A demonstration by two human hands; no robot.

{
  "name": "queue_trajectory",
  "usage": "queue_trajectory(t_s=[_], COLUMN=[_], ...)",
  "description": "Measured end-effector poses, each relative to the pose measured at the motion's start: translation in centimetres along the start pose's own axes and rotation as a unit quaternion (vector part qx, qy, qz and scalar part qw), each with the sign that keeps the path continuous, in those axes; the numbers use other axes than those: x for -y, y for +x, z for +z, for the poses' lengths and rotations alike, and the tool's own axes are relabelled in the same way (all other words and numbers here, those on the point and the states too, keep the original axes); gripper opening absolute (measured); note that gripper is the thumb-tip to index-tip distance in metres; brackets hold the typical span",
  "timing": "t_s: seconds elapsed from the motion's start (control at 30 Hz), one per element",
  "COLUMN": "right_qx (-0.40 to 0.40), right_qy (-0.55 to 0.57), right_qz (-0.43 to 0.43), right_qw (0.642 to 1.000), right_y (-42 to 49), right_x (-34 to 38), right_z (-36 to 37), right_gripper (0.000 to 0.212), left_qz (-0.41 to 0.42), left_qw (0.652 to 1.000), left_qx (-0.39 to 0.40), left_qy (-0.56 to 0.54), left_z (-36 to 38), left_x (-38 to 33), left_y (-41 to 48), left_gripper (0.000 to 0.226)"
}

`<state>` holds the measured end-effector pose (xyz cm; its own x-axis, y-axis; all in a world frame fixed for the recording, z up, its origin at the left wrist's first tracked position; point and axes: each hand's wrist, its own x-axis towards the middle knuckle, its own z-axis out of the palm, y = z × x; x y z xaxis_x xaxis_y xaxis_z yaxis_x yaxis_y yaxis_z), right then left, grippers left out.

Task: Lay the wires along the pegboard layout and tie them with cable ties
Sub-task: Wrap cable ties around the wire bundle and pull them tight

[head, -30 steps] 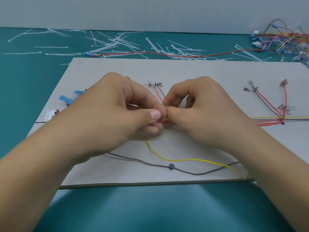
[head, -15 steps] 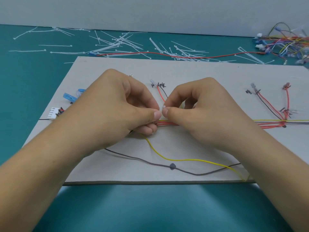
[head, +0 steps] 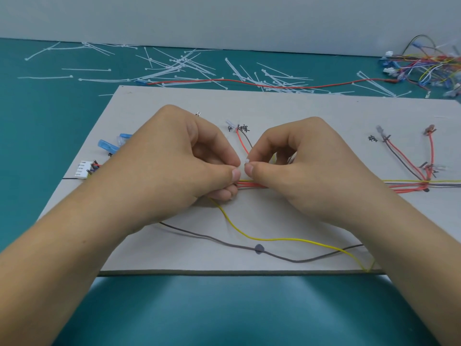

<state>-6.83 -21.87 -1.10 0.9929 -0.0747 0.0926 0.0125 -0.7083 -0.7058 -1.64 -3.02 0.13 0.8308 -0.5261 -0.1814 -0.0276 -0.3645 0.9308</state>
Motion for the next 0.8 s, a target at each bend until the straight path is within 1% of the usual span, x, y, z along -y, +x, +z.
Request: queue_trajectory(t_s=[0.57, 0.8], right_qx=[0.003, 0.003], right_qy=[-0.011, -0.003], right_qz=[-0.012, 0.002], right_qw=[1.0, 1.0], right_y=[-0.04, -0.08], right_x=[0.19, 0.2], right_z=[0.03, 0.06], right_gripper=[0.014, 0.014], left_qz=[0.003, 0.002], left_qw=[1.0, 1.0], left_qx=[0.0, -0.002], left_qy=[0.001, -0.004], left_z=[0.08, 0.17], left_x=[0.02, -0.15], left_y=[0.05, 0.03], left_gripper=[0.014, 0.015])
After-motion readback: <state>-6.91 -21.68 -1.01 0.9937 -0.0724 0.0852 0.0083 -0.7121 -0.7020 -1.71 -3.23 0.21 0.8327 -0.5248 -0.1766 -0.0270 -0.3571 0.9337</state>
